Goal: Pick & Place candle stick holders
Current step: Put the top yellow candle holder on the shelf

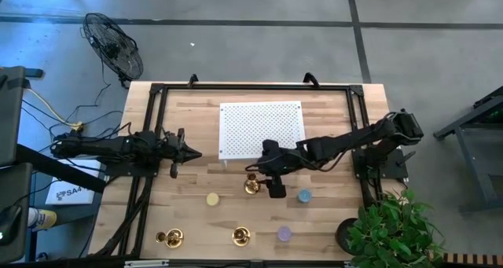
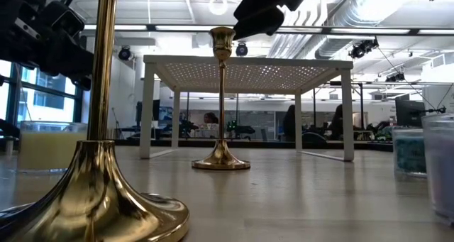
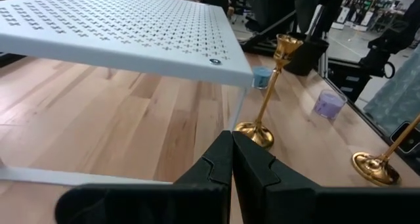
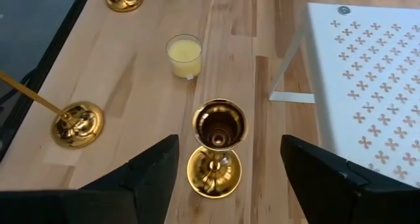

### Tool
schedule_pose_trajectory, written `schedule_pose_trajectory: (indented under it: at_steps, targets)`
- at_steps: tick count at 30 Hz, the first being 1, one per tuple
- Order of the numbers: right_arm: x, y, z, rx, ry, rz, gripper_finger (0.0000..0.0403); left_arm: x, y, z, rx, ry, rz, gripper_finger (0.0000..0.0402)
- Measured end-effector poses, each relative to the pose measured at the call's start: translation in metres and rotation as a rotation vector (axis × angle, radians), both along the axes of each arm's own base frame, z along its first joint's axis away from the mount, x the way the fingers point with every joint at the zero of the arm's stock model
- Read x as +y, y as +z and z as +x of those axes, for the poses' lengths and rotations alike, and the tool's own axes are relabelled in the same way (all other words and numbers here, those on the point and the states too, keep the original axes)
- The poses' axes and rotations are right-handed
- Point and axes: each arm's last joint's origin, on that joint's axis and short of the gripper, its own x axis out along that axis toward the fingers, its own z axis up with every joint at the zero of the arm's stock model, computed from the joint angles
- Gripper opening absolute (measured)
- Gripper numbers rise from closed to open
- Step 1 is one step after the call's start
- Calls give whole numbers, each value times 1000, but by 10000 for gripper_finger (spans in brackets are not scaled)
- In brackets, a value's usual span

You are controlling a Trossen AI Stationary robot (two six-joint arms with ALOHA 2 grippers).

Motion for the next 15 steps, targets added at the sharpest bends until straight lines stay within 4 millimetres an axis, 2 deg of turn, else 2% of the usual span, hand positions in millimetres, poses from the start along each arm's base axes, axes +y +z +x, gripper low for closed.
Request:
schedule_pose_trajectory:
  at_steps: [15]
  targets:
    - [5, -4, 1, 5, -5, -25, 262, 1, 0, 0, -4, 24, -1, 3]
